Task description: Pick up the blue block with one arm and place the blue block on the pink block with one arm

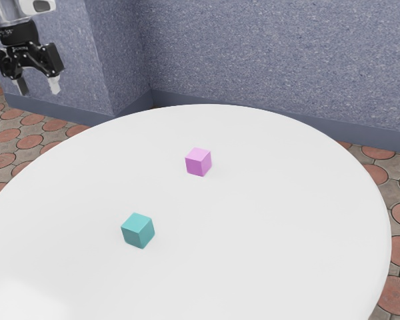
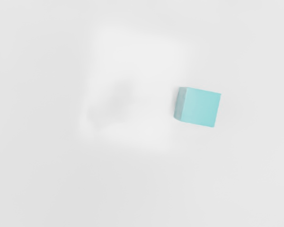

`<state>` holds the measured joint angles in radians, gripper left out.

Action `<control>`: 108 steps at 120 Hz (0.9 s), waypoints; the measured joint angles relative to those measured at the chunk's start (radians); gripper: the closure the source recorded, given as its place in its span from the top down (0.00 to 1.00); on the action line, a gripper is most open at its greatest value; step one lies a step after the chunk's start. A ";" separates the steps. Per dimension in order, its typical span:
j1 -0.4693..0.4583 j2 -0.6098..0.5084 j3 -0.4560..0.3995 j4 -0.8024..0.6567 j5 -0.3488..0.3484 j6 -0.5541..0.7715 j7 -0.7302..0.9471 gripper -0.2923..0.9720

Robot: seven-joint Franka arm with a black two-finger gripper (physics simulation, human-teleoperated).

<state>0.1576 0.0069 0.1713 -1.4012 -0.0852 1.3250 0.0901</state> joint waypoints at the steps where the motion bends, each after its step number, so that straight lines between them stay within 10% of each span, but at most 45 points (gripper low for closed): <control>1: 0.009 0.000 -0.001 0.000 0.000 0.005 0.000 0.75; 27: 0.184 0.053 -0.008 -0.009 0.000 0.093 0.005 0.75; 49: -0.191 0.118 -0.011 -0.232 -0.028 0.283 0.007 0.75; 108: -0.195 0.080 -0.093 -0.750 -0.044 0.837 0.013 0.74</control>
<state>-0.0369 0.0868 0.0778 -2.1512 -0.1293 2.1620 0.1029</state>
